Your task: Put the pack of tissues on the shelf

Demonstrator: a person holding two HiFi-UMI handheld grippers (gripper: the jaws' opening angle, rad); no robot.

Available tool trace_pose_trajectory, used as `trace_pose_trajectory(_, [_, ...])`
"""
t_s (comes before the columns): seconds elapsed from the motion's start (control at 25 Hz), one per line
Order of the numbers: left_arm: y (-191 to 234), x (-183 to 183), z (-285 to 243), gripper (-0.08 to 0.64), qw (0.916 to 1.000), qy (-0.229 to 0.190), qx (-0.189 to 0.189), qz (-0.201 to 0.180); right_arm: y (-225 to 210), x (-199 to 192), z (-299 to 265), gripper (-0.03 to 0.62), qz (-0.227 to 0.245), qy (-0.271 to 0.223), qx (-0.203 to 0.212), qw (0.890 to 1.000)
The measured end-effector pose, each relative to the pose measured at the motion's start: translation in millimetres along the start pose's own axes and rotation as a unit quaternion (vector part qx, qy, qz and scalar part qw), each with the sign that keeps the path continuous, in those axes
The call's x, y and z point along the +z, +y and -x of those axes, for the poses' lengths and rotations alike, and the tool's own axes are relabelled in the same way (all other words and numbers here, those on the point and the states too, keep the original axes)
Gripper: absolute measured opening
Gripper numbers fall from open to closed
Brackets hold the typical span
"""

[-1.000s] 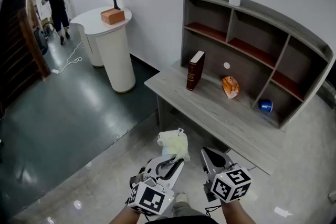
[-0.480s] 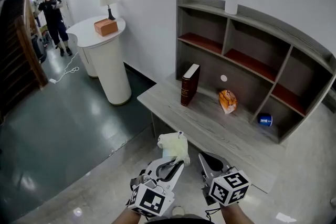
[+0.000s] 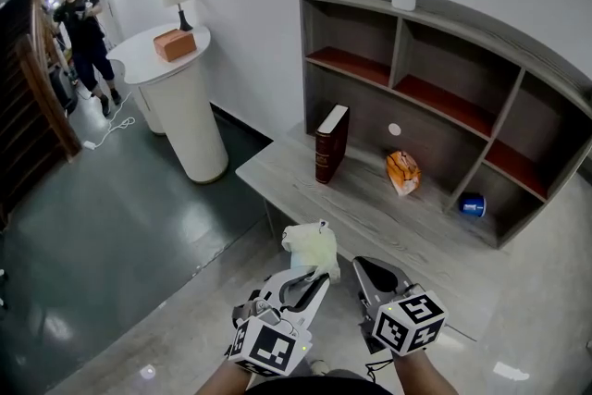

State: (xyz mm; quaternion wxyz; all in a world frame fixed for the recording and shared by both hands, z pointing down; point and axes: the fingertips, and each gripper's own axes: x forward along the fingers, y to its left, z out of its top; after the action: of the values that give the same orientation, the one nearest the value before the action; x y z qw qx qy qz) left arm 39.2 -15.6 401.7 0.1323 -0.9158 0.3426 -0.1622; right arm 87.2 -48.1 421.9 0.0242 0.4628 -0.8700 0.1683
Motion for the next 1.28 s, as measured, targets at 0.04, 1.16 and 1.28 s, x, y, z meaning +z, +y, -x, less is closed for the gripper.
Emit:
trace_pose_trajectory(0.04, [2.9,-0.5,-2.8,0.046,1.0000,0.001,-0.003,0.000,-1.8,0.3,-3.0,0.000,-0.001,0.001,-0.001,1.000])
trace_pose_trajectory(1.16, [175.2,-9.1,-98.7,0.041,0.9910,-0.056,-0.117,-0.033,-55.0,80.8,-166.4,0.000,-0.011,-0.025,-0.105,0.994])
trace_pose_trajectory(1.28, [186.2,-9.4,-106.5,0.041,0.9888,-0.060,-0.131,-0.040,-62.3,90.5,-176.4,0.000,-0.009,-0.030,-0.120,0.992])
